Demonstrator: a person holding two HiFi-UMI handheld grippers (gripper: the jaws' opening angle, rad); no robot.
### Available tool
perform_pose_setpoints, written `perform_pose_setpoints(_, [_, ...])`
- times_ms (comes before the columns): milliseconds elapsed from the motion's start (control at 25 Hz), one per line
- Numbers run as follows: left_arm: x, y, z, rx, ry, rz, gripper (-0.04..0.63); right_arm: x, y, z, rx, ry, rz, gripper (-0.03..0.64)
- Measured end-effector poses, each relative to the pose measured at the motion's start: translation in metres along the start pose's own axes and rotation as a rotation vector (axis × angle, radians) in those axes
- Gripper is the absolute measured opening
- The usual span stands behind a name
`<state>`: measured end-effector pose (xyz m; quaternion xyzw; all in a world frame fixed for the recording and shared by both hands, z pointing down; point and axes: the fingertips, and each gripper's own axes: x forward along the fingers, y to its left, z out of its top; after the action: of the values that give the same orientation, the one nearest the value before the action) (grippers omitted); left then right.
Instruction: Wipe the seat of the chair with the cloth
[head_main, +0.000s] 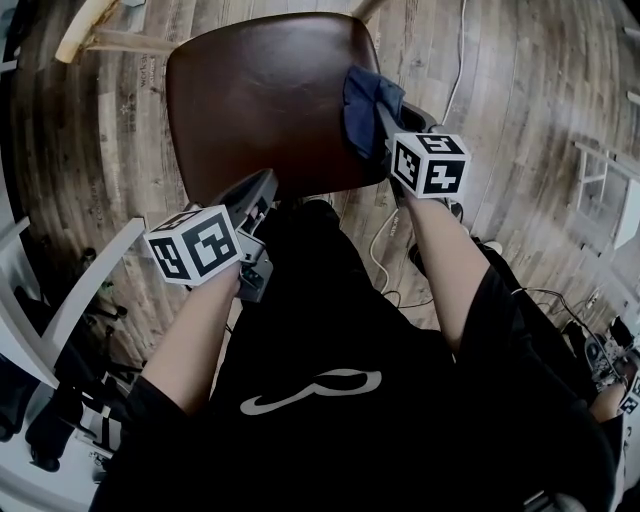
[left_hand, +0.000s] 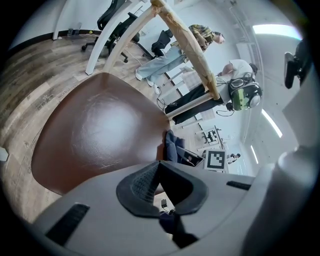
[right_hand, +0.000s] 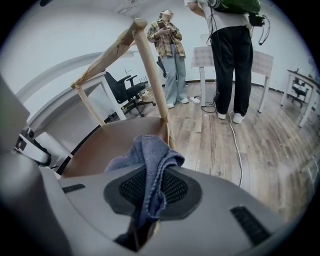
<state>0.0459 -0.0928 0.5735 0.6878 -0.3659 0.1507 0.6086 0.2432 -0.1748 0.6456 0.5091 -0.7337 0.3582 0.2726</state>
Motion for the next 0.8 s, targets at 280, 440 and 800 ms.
perform_pose_setpoints(280, [-0.008,0.011,-0.012,-0.019,0.011,0.005,0.012,-0.009,0.010,0.012,0.054,-0.060,0.010,0.052])
perform_pose_setpoints(440, [-0.018,0.024,-0.016,-0.034,0.006,0.018,0.012,-0.019,0.027,0.024,0.059,-0.108,0.022,0.052])
perform_pose_setpoints(800, [-0.056,0.049,-0.023,-0.039,-0.018,0.012,0.012,-0.035,0.102,0.044,0.061,-0.199,0.093,0.052])
